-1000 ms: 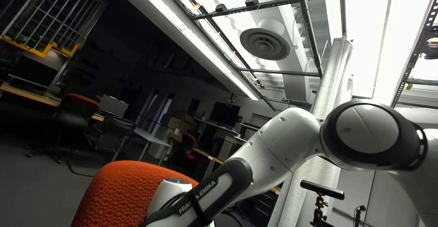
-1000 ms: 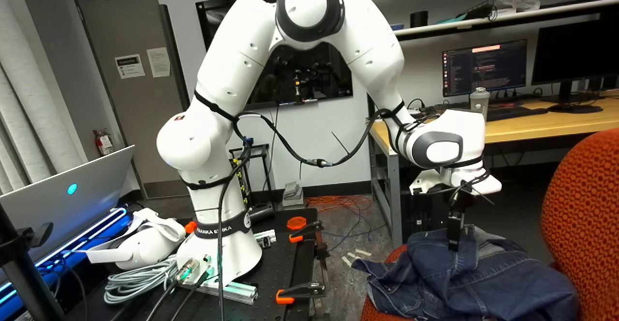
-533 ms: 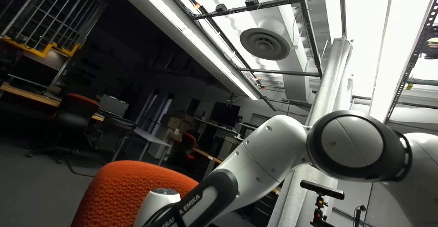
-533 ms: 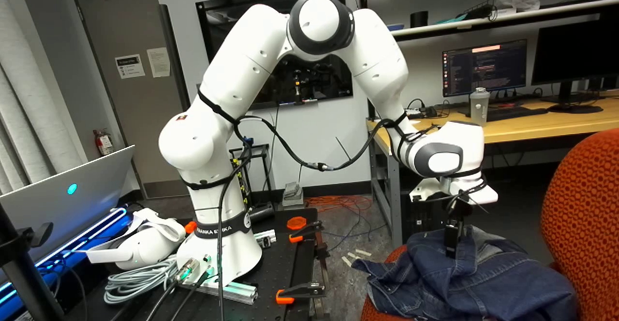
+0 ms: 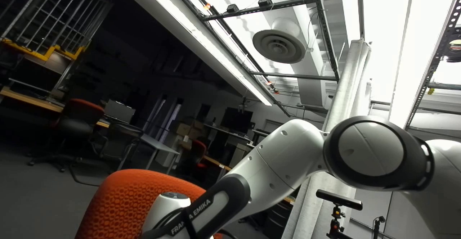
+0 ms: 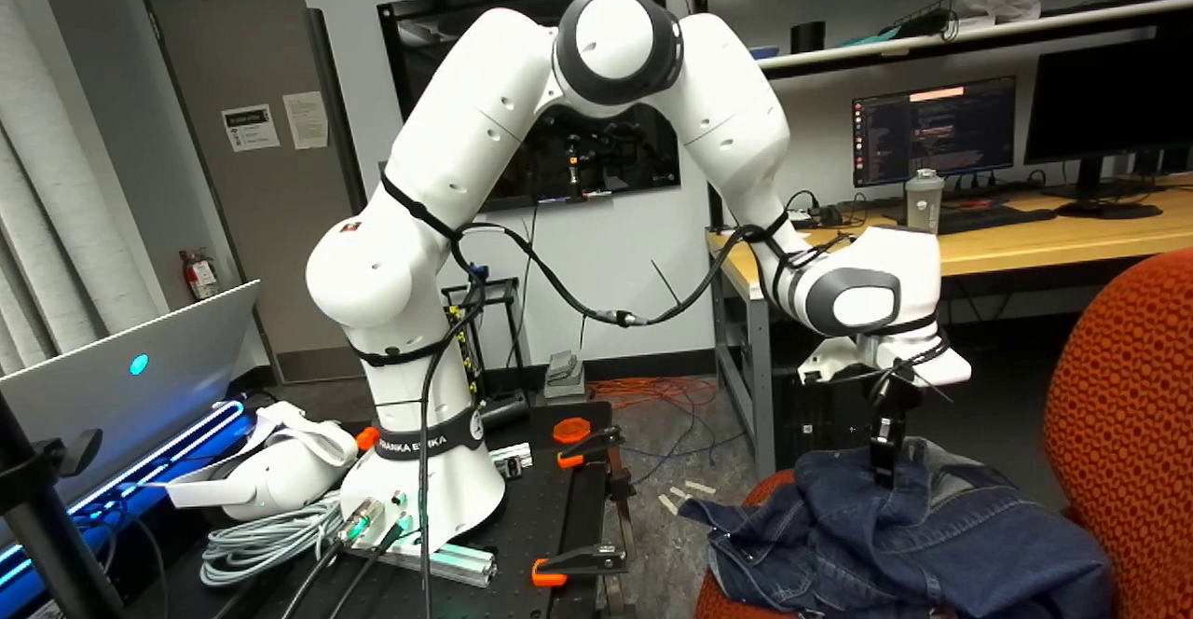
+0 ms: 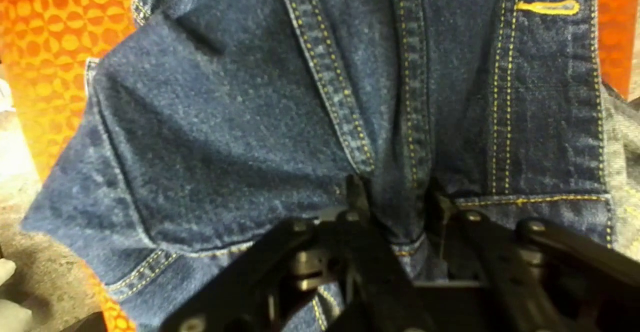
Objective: Hang the jean jacket on the backrest of the chair
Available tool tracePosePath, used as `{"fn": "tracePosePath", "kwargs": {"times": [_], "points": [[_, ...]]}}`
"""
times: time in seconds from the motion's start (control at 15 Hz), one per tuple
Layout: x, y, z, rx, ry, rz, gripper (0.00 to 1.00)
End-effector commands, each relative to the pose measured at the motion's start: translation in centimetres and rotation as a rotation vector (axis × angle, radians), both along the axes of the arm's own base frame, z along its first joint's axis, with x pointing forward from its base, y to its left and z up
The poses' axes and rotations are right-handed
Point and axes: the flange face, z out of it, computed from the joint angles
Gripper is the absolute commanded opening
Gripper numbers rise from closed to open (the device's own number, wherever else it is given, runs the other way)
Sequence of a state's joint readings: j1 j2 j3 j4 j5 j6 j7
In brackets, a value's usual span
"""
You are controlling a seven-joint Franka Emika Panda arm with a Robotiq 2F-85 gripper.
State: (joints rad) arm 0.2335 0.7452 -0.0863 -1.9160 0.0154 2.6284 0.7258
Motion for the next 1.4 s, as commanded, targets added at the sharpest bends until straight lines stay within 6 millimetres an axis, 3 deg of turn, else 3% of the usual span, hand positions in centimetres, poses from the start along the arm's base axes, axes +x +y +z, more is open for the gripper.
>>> {"fn": "tracePosePath", "kwargs": {"times": [0.0, 0.33, 0.67, 1.0, 1.33], "points": [[0.5, -1.3, 3.3, -0.009, -0.032, 0.000, 0.01], [1.4, -3.6, 9.4, -0.026, -0.087, 0.004, 0.02], [1.6, -5.4, 17.7, -0.054, -0.155, 0.035, 0.02], [1.9, -5.9, 26.1, -0.046, -0.214, 0.075, 0.02], [1.2, -6.0, 31.8, -0.022, -0.209, 0.139, 0.02]]}}
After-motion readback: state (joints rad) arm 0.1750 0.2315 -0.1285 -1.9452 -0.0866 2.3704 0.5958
